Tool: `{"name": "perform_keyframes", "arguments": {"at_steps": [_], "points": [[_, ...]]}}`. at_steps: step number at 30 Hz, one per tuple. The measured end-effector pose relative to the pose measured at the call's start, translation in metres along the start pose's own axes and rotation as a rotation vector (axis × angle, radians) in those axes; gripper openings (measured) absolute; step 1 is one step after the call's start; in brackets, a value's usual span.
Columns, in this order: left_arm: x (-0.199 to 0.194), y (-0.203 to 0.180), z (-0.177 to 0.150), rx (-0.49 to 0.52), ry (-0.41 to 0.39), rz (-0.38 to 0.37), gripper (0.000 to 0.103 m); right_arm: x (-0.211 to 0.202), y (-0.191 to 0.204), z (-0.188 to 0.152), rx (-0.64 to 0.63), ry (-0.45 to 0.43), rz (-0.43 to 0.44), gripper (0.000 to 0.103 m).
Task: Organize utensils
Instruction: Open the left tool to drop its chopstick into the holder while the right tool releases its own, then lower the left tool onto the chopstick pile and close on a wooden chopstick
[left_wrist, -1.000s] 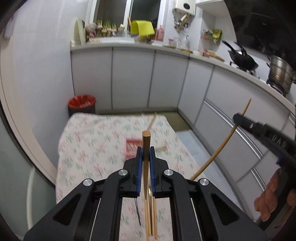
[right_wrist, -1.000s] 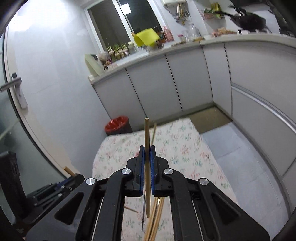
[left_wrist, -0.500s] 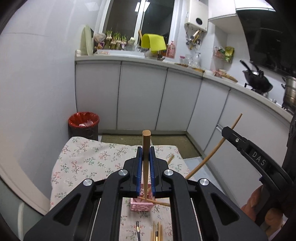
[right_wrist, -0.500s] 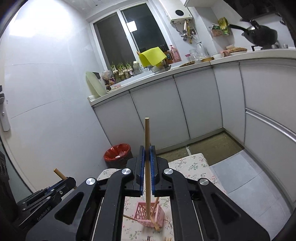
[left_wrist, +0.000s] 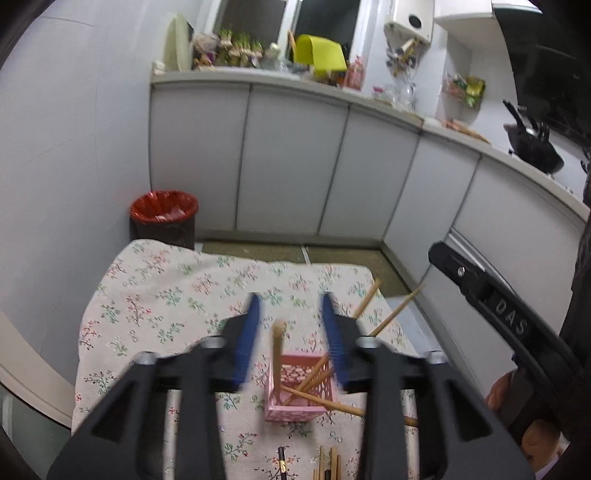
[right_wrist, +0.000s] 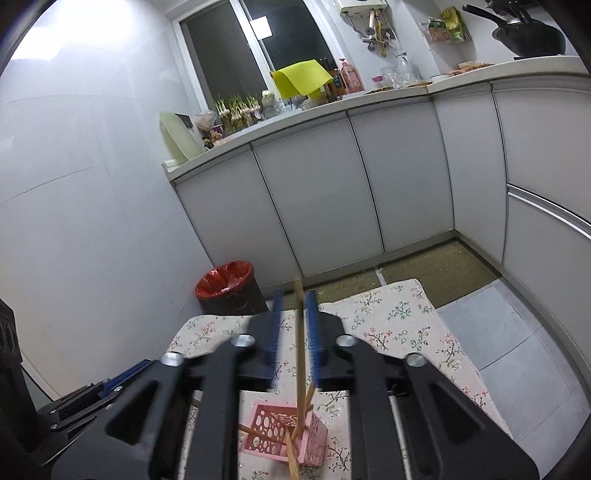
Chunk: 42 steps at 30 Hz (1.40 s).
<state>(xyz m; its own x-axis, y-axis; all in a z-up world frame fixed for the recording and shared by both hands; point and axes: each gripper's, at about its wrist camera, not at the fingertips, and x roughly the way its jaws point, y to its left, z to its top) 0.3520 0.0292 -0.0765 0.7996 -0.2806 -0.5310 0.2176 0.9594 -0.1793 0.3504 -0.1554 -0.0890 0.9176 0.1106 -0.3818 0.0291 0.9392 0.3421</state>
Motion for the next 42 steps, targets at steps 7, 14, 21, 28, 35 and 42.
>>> {"name": "perform_keyframes", "arguments": {"at_steps": [7,14,21,28,35,42], "points": [[-0.039,-0.014,0.006,0.026,-0.063,0.025,0.039,-0.032,0.01,0.004,-0.04,-0.021,-0.032,0.034],[-0.098,-0.023,-0.001,0.022,-0.147,0.067,0.058,-0.087,0.018,0.003,-0.078,-0.061,-0.08,0.048],[-0.154,-0.032,-0.019,0.024,-0.194,0.1,0.071,-0.149,0.021,-0.004,-0.111,-0.121,-0.124,0.074],[-0.194,-0.038,-0.041,0.002,-0.207,0.098,0.082,-0.204,0.028,-0.021,-0.138,-0.172,-0.184,0.096],[-0.221,-0.045,-0.061,0.011,-0.2,0.095,0.084,-0.243,0.03,-0.038,-0.142,-0.177,-0.224,0.096],[-0.237,-0.049,-0.078,0.018,-0.19,0.095,0.091,-0.275,0.034,-0.047,-0.143,-0.18,-0.215,0.096]]}}
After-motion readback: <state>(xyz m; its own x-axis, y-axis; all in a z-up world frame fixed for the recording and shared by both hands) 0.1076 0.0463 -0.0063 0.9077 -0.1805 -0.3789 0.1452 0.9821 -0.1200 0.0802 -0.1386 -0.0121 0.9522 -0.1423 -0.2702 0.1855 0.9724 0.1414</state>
